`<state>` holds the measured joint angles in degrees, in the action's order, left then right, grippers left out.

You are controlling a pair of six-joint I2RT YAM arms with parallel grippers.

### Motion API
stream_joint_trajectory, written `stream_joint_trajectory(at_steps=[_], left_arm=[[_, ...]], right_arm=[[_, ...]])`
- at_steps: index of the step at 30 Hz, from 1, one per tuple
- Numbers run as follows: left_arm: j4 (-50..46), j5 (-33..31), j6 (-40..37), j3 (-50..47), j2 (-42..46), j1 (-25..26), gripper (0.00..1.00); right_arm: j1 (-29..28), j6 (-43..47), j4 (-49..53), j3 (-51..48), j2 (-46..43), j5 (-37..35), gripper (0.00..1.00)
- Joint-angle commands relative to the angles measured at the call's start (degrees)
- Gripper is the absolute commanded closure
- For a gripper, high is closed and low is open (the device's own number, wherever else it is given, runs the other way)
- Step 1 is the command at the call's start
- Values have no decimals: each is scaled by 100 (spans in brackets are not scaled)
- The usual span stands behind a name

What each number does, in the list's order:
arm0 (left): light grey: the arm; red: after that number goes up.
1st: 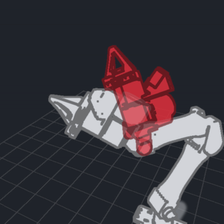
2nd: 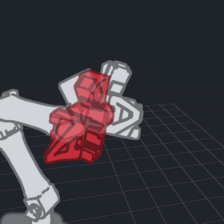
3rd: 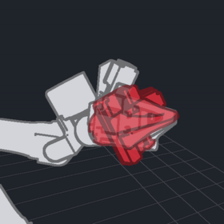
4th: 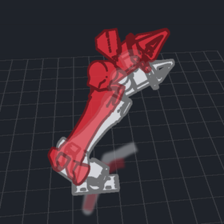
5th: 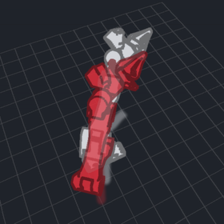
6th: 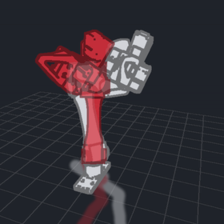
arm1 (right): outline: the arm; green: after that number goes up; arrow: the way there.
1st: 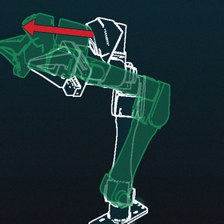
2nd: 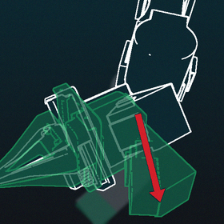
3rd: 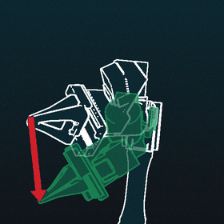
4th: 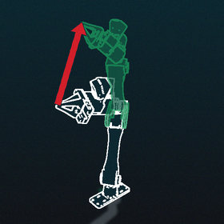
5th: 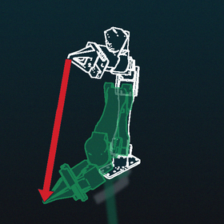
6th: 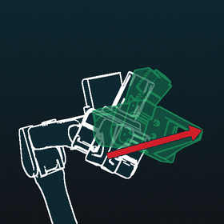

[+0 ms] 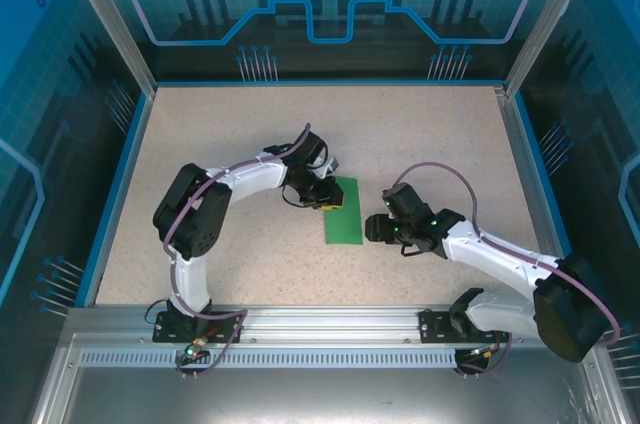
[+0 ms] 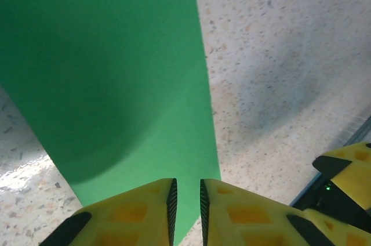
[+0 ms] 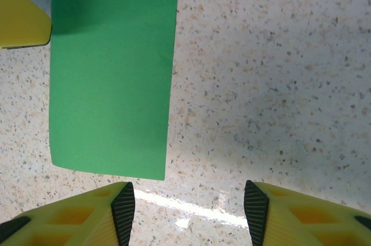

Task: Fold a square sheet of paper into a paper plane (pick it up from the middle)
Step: Third fold the triangle at the center of the table.

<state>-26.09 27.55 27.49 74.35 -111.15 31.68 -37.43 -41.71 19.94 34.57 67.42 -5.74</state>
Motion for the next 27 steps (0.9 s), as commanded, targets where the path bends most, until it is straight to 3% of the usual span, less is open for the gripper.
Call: stream_joint_trajectory(at_steps=[1,16,27], left_arm=[[-250,-293,-305,-21,-113,39,81],[-903,-703,-556,260,-534,25,83],[-785,-755,-465,239,-653,-3,83]], right_arm=[[84,-313,-393,-189,-156,169,43],[112,-667,-950,-313,215,621,41],[13,-967,-1587,-425,752,1015,40]])
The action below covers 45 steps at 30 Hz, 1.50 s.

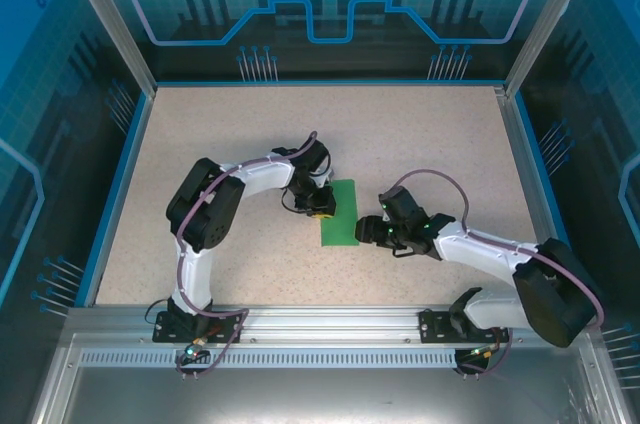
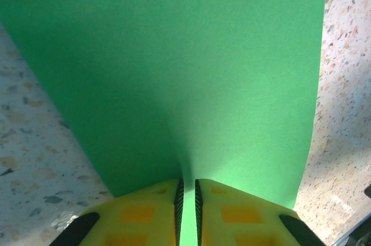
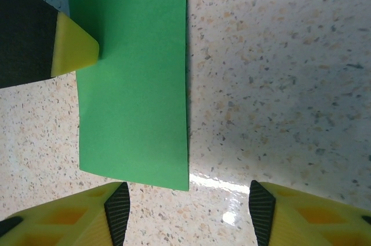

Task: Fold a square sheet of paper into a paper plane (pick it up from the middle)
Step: Third fold the triangle at the center of the table.

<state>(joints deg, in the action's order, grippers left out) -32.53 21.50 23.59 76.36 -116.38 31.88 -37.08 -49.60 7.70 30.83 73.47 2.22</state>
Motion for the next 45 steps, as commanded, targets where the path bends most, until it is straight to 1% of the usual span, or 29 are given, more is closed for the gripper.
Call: stream_joint_trajectory(at_steps=[1,9,26,29,33,40,45], left_arm=[[-124,-142,-66,29,-143,-24,83],[-155,-282,-12,-49,-148,-23,83],[-156,-332,38,-112,-200,-9,84],[-157,-320,35,-106,-201,-9,84],[-163,-313,24,-99,-192,-13,84],[-156,-282,24,-75,-175,-6,84],[-156,-208,31,-39,-166,-12,84]], right_arm=[[-48,-182,-400,-24,208,235,41],[-200,-290,-778,71,675,367,42],[-538,-367,-805,523,1222,263,43],[-544,-500,-1110,442,1178,392,43],[-543,-599,-1270,386,1026,478,44],[-545,-653,-1124,267,603,430,46],[-540,-692,-1160,203,471,428,51]])
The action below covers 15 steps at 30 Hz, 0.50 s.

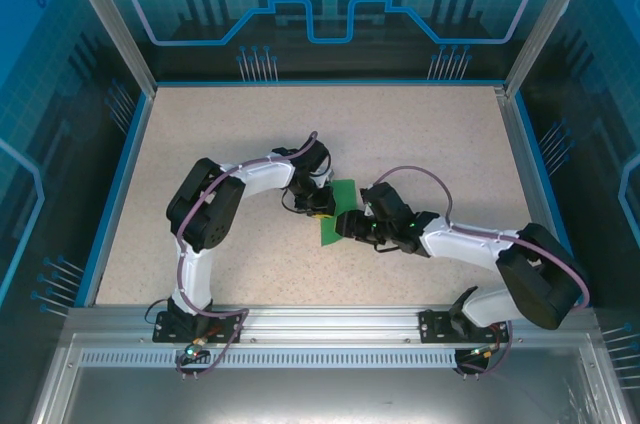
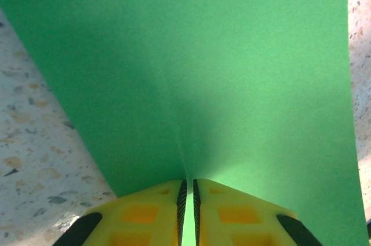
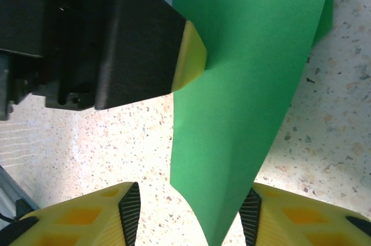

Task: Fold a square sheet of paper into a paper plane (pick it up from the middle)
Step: Third fold the triangle at the center of the table.

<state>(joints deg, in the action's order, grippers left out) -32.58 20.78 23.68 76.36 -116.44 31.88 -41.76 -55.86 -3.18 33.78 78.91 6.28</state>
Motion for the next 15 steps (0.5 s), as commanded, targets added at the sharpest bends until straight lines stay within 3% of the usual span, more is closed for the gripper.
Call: stream_joint_trajectory(at_steps=[1,5,15], left_arm=[[-152,-128,27,-33,-146,-12,84],[-169,-80,14,-1,-111,-7,84],[-251,58,-42,108,-56,-8,82]], right_arm=[[-70,-59,-77,-75,-46,30,53],[-40,-57,-173,-36,113,108,69],[-25,78,-105,242,302,157,85]])
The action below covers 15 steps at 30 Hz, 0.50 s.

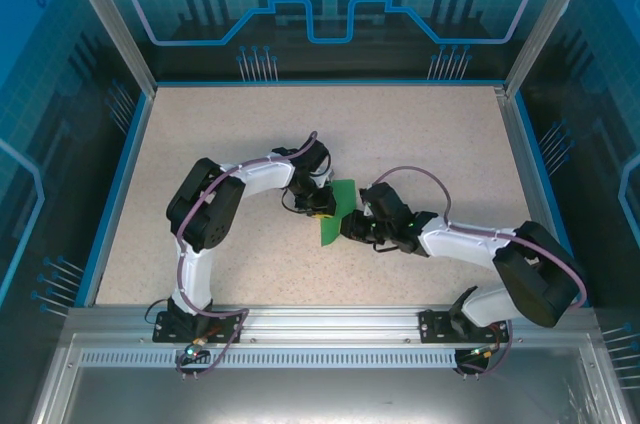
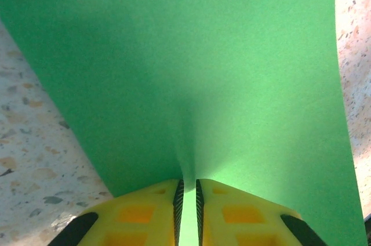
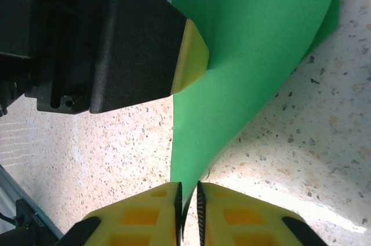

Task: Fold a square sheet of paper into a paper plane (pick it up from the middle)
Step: Third fold the triangle at the center of the table.

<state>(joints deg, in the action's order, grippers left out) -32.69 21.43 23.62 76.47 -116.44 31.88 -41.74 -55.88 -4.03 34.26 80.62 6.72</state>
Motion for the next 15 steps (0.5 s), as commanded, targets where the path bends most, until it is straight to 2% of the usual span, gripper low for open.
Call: stream_joint_trajectory(at_steps=[1,7,15], left_arm=[[-246,8,-41,113,-50,-10,82],[-245,173,-36,180,-19,-8,81],[-333,281,-52,268,100,-6,81]], right_arm=[[-18,92,-39,212,175,119,86],[22,102,-139,351,368,189,94],[92,17,-454,527,737,301,96]])
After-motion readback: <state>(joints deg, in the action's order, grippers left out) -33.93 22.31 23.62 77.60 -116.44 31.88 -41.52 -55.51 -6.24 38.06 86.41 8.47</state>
